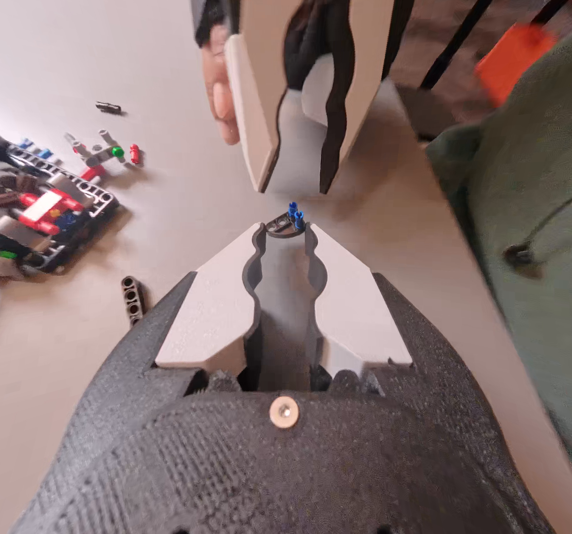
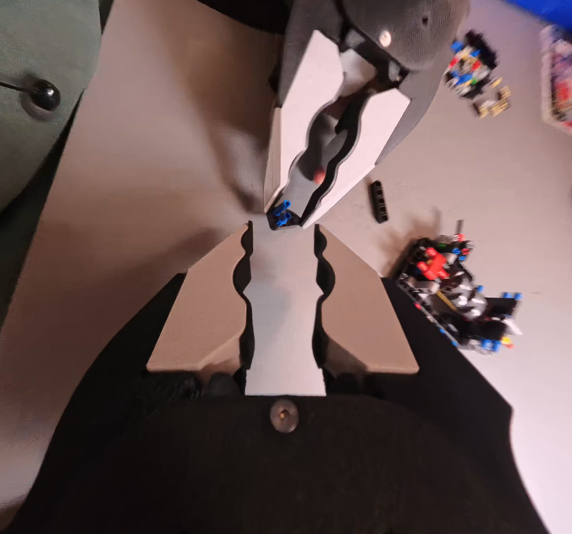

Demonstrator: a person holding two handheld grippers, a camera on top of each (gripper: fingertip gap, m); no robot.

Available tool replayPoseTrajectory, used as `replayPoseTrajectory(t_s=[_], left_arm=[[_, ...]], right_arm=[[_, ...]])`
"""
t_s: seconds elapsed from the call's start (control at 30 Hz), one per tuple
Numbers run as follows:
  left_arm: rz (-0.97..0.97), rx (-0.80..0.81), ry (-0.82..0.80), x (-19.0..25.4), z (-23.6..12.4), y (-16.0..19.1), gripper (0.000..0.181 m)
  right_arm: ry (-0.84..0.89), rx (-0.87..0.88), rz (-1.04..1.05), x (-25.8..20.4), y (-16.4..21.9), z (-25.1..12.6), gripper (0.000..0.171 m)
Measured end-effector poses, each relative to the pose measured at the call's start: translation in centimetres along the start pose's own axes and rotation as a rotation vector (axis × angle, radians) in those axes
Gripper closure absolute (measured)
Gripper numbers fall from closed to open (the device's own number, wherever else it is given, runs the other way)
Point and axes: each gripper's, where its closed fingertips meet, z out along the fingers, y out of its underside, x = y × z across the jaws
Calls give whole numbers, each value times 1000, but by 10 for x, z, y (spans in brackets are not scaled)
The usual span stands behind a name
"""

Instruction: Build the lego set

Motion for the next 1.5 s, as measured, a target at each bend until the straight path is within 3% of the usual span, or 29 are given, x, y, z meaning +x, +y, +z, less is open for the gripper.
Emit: replayPoseTrajectory(t_s=[0.17, 0.33, 0.43, 0.77, 1.33, 1.4, 1.5], left_arm=[[-281, 171, 278, 17, -17, -26, 158], [-423, 267, 421, 24, -27, -42, 158], [-444, 286, 461, 28, -30, -46, 158], [-483, 310, 519, 32, -34, -50, 159], [-487, 384, 532, 31, -43, -61, 159], [-452, 361, 466, 26, -39, -56, 158], [-279, 248, 230, 11, -27, -38, 158]], right_arm=[[198, 45, -221, 2, -20, -11, 129], [254, 84, -313, 1, -37, -13, 135], [276, 100, -320, 4, -41, -14, 150], [254, 113, -228, 4, -45, -17, 152], [296, 180, -156, 9, -53, -25, 157], [286, 156, -149, 10, -46, -23, 156], [214, 88, -33, 11, -20, -23, 138]])
